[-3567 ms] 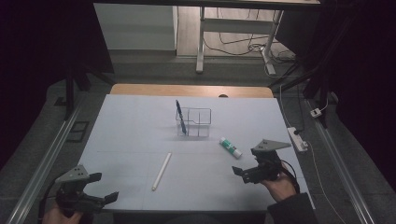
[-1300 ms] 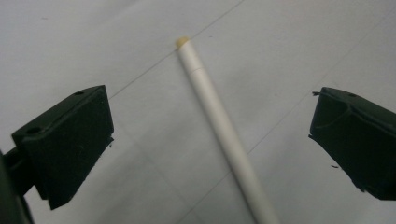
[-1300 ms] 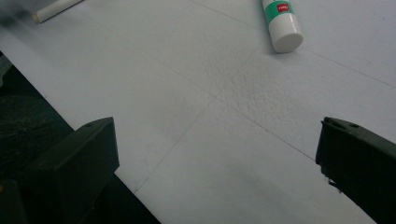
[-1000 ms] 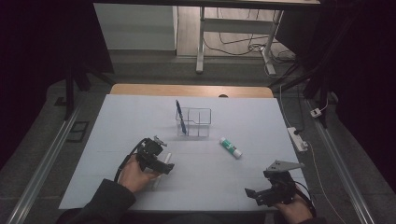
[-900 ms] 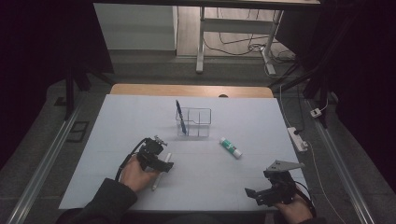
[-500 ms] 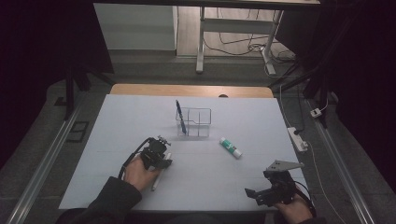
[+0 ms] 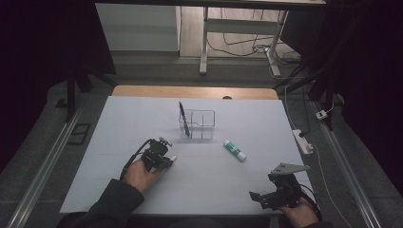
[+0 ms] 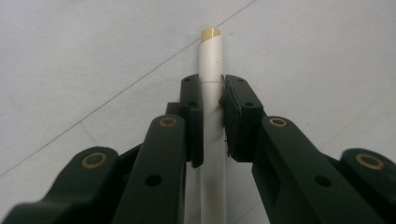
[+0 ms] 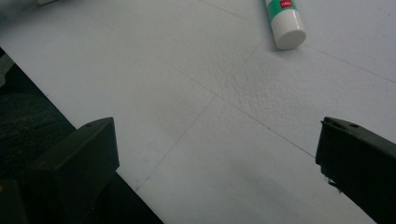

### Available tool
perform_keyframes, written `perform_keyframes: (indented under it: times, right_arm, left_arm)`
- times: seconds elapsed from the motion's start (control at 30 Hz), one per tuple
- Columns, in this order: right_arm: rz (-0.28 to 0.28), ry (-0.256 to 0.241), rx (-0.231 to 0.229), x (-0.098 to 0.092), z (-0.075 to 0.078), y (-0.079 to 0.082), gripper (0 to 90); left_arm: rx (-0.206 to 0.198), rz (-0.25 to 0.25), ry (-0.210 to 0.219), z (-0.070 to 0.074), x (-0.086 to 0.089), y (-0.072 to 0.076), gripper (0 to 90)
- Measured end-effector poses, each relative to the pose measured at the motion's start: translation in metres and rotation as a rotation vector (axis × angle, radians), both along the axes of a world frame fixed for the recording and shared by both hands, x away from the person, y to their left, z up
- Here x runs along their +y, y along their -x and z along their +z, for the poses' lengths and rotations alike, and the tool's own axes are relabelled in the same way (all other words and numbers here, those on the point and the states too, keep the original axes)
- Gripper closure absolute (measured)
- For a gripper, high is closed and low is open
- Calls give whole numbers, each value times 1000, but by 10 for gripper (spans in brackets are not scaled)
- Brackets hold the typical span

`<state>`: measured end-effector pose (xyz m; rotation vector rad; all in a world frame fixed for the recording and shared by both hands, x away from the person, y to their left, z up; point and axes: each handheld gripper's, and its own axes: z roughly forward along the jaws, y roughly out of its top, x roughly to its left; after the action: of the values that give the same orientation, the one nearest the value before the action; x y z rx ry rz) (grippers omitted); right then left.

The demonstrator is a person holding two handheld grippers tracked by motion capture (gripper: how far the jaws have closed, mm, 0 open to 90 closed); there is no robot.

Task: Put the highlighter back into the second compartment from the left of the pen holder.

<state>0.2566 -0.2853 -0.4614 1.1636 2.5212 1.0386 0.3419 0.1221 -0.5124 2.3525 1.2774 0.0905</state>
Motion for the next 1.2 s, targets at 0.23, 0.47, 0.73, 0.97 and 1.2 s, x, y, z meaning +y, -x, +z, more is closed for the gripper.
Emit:
perform_keyframes:
  times: [0.23, 0.47, 0.73, 0.97, 1.2]
  right_arm:
    - [-3, -8, -12, -1, 1, 1, 0]
    - [-6, 4, -24, -1, 1, 3, 0]
    - [-5, 4, -19, -1, 1, 2, 0]
    - [-1, 3, -17, -1, 1, 2, 0]
    - [1, 2, -14, -2, 1, 2, 0]
  left_arm:
    - [-65, -50, 118, 15, 6, -1, 781]
    - [-193, -80, 215, 41, 11, -4, 781]
    - [-282, -87, 279, 64, 7, -17, 781]
    - [-322, -92, 364, 85, 3, -37, 781]
    - [-370, -106, 426, 107, -8, -56, 781]
